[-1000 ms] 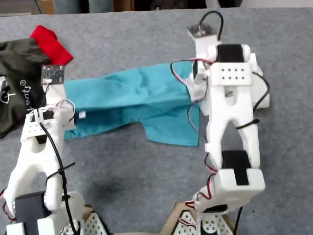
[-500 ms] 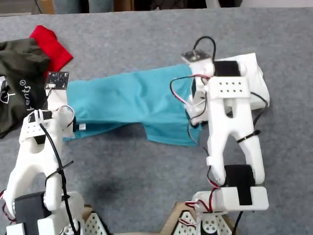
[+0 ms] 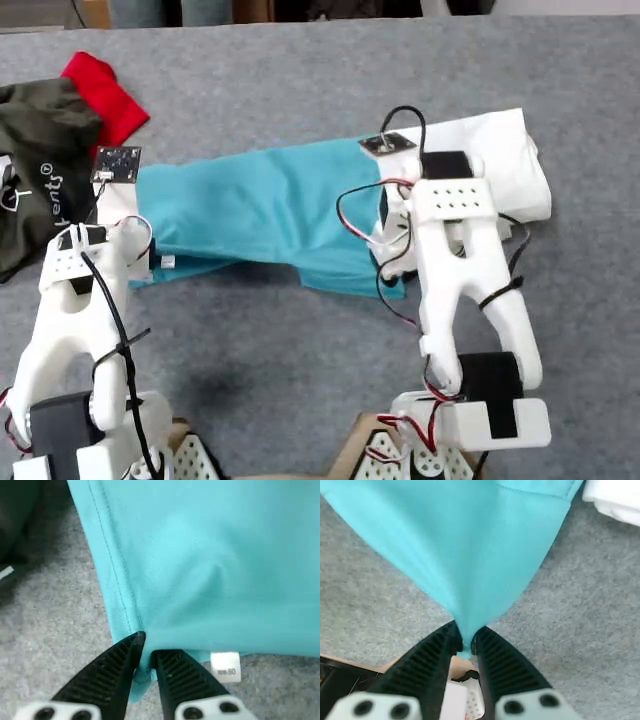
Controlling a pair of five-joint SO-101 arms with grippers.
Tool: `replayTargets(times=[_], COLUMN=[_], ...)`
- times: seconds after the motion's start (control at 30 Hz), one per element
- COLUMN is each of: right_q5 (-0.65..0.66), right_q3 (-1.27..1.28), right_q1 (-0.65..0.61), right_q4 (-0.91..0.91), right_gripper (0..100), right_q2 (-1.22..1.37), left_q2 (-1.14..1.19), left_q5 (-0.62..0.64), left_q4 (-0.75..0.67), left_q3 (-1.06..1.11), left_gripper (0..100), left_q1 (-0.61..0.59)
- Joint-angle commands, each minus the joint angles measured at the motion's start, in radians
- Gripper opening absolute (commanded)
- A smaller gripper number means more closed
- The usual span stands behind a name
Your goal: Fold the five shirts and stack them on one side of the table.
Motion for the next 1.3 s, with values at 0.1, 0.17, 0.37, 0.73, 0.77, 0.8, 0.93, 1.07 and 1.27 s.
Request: replayTargets(times=[0.1,0.17,0.37,0.73,0.77,0.8,0.93,1.07,1.27], right_q5=[-0.008,-0.005,-0.002,0.011,0.012,0.011,0.009,-0.043,-0.051], right_q3=[-0.001,0.002,-0.002,-0.415,-0.472,-0.533,-0.796,-1.122,-1.687], right_q1=[0.017,0.017,0.009,-0.02,-0.025,-0.034,-0.074,-0.089,-0.092], right_q4=[-0.034,-0.028,-0.029,-0.038,-0.026,-0.02,-0.018,-0.02,-0.011], right_gripper=[3.7,9.8,26.4,2.0,4.2,3.8,1.5,1.4,1.4], right_q2=[-0.039,-0.045,-0.085,0.031,0.084,0.142,0.423,0.743,1.202], left_q2=[-0.034,-0.034,-0.037,-0.037,-0.037,-0.035,-0.025,0.003,0.338], left_q5=[-0.155,-0.212,-0.356,-0.535,-0.586,-0.601,-0.605,-0.545,-0.133], left_q4=[0.009,0.034,0.255,0.628,0.677,0.706,0.703,0.483,0.066], left_q3=[-0.03,-0.035,-0.137,-0.556,-0.599,-0.636,-0.708,-0.664,-0.668], left_gripper=[3,3,19,3,4,4,3,3,3], left_q1=[-0.002,-0.002,-0.03,-0.081,-0.073,-0.073,-0.071,-0.028,0.027])
